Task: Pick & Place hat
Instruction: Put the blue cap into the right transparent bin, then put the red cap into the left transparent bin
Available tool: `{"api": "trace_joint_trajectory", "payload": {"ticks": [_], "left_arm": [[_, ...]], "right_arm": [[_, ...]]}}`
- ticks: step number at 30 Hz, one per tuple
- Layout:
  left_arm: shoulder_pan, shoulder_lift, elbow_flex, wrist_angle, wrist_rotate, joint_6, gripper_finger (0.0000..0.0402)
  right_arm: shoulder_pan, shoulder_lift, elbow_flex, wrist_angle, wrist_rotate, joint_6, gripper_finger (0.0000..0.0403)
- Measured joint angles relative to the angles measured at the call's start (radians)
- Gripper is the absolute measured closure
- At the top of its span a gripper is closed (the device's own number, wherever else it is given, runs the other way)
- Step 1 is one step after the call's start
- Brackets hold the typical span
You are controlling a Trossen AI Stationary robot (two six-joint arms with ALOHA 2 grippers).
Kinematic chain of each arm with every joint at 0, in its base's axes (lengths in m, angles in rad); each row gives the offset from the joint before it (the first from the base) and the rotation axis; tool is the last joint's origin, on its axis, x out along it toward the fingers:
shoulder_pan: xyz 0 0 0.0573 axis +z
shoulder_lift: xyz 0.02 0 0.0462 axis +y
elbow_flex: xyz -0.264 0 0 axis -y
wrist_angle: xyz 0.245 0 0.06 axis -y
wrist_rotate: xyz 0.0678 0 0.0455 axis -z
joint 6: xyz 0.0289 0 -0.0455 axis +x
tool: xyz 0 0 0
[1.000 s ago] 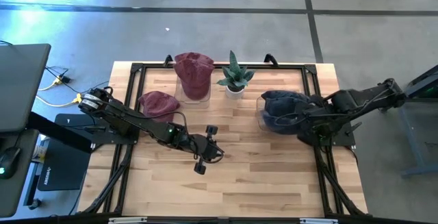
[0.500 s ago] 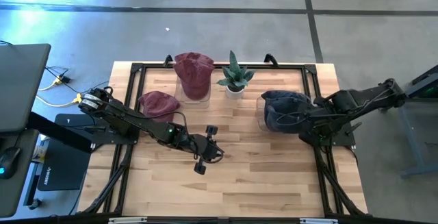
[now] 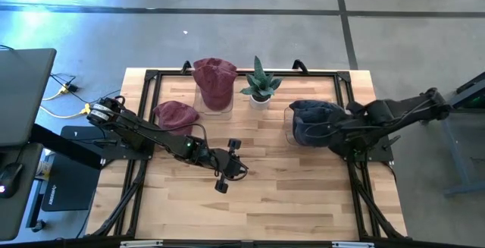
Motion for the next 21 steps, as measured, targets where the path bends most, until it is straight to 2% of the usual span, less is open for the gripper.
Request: {"api": "trace_joint_trajectory", "payload": {"ticks": [7,10,14,21], "left_arm": [[0.000,0.000,0.000,0.002,0.000,0.000,0.0356],[-0.005,0.000,0.000,0.000,-0.001,0.000,0.0356],[-0.044,-0.031,0.003,-0.041,-0.073,0.021,0.0356],[-0.143,-0.107,0.036,-0.225,-0.305,-0.012,0.0356]], "right_arm": [[0.000,-0.044,0.101,0.003,-0.001,0.023,0.0249],[0.001,-0.050,0.114,0.101,0.020,0.030,0.0230],[0.035,-0.015,0.085,0.310,0.016,-0.082,0.0228],[0.106,0.157,0.041,0.545,-0.014,-0.189,0.0251]]}}
